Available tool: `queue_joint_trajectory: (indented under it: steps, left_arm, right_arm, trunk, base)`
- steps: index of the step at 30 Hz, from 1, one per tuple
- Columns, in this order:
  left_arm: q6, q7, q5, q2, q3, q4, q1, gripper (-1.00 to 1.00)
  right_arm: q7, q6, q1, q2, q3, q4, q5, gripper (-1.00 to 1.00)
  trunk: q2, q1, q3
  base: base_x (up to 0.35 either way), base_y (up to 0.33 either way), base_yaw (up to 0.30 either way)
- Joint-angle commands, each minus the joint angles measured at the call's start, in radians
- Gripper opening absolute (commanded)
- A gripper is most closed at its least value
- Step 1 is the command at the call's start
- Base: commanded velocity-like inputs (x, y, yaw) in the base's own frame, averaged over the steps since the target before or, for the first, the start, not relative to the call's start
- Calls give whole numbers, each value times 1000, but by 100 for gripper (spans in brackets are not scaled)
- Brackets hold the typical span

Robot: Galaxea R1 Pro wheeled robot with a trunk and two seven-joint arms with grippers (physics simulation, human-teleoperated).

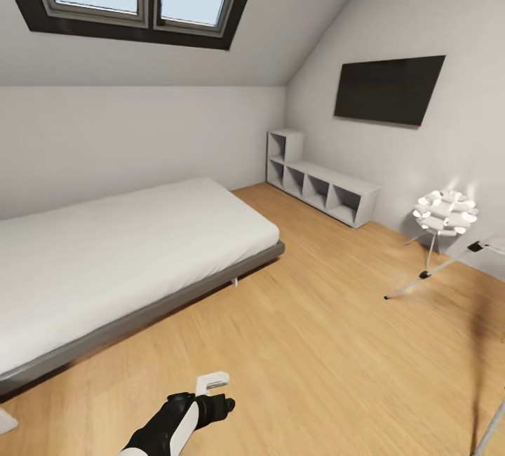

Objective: Attach the digital camera to the camera tripod in the bedroom.

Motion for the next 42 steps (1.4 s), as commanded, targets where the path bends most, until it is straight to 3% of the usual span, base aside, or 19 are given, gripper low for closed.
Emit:
queue_joint_trajectory:
  steps: [1, 8, 12, 14, 31, 42]
  left_arm:
    - [6, 1, 9, 0, 0, -2, 0, 100]
    - [28, 0, 9, 2, -1, -2, 0, 100]
    - [92, -2, 8, 0, -2, -11, -1, 100]
    - [128, -3, 8, 0, -7, -54, 5, 100]
    - [137, -11, 9, 5, -10, -103, 33, 100]
    - [140, -16, 9, 5, -10, -103, 34, 100]
  right_arm:
    - [5, 0, -1, 0, -1, 0, -4, 100]
    - [6, 1, -1, -5, -1, 0, -4, 100]
    - [7, 2, -3, -7, -1, 0, -4, 100]
    - [8, 2, -4, -8, -2, 0, -4, 100]
    - [8, 4, -7, -8, -3, 0, -4, 100]
    - [8, 5, -9, -16, -3, 0, -6, 100]
  trunk:
    - [0, 0, -2]
    - [0, 0, -7]
    - [0, 0, -10]
    - [0, 0, -11]
    - [0, 0, -24]
    - [0, 0, -32]
  base:
    - [0, 0, -259]
    - [0, 0, -259]
    - [0, 0, -259]
    - [0, 0, -259]
    - [-9, 7, -259]
    - [-38, 204, -259]
